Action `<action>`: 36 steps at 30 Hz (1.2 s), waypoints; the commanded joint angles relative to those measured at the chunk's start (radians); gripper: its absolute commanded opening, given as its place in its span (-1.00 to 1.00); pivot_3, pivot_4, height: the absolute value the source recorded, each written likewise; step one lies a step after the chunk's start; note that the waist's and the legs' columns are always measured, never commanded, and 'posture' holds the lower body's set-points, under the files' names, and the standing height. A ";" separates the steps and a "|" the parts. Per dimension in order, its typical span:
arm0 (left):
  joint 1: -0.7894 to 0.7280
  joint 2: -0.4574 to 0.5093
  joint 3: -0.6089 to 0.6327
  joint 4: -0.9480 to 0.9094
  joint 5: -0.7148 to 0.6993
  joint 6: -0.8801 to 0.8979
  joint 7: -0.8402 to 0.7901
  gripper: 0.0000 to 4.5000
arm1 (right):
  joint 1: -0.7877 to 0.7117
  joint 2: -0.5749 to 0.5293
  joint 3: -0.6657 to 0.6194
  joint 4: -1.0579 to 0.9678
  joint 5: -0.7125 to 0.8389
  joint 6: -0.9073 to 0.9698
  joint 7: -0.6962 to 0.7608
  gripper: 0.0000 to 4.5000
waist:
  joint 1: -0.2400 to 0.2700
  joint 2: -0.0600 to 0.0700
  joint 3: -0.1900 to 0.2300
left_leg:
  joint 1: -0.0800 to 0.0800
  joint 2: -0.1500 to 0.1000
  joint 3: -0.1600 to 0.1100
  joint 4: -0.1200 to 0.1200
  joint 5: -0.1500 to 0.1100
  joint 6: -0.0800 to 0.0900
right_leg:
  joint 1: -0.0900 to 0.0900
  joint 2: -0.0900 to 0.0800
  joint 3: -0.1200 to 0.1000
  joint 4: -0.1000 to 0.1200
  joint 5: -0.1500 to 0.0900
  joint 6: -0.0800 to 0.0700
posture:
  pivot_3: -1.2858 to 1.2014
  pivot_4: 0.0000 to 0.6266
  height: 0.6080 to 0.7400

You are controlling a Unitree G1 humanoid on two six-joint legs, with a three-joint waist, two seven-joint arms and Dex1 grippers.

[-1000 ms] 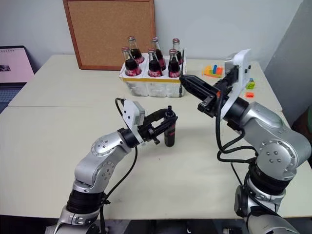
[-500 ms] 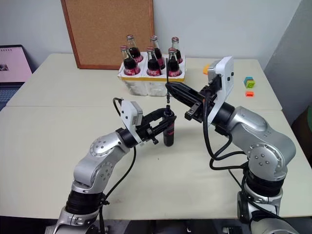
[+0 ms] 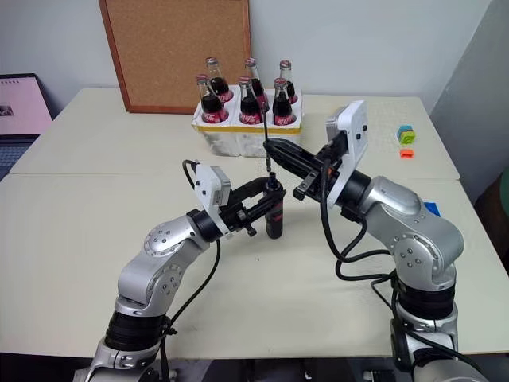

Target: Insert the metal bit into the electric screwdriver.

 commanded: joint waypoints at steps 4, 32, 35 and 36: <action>-0.010 0.004 0.013 -0.020 0.002 -0.033 0.000 -0.28 | -0.006 -0.012 0.022 0.008 -0.029 -0.067 0.016 -1.00 | 0.000 0.000 0.000 | 0.000 0.000 0.000 0.000 0.000 0.000 | 0.000 0.000 0.000 0.000 0.000 0.000 | 0.03 -0.52 1.00; -0.019 0.015 0.018 0.001 0.009 -0.045 -0.001 -0.28 | 0.019 -0.094 0.045 -0.016 0.010 -0.058 0.061 -1.00 | 0.000 0.000 0.000 | 0.000 0.000 0.000 0.001 0.000 0.000 | 0.000 0.000 0.000 0.001 0.000 0.000 | 0.03 -0.52 1.00; -0.020 0.015 0.016 0.001 0.009 -0.046 -0.003 -0.28 | 0.014 -0.105 0.049 -0.017 0.010 -0.051 0.065 -1.00 | 0.000 0.000 0.000 | 0.000 0.000 0.000 0.001 0.000 0.000 | 0.000 0.000 0.000 0.002 0.000 0.000 | 0.03 -0.52 1.00; -0.020 0.017 0.013 0.001 0.010 -0.049 -0.007 -0.28 | 0.010 -0.110 0.053 -0.017 0.009 -0.047 0.067 -1.00 | 0.000 0.000 0.000 | 0.000 0.000 0.000 0.001 0.000 0.000 | 0.000 0.000 0.000 0.002 0.000 0.000 | 0.03 -0.52 1.00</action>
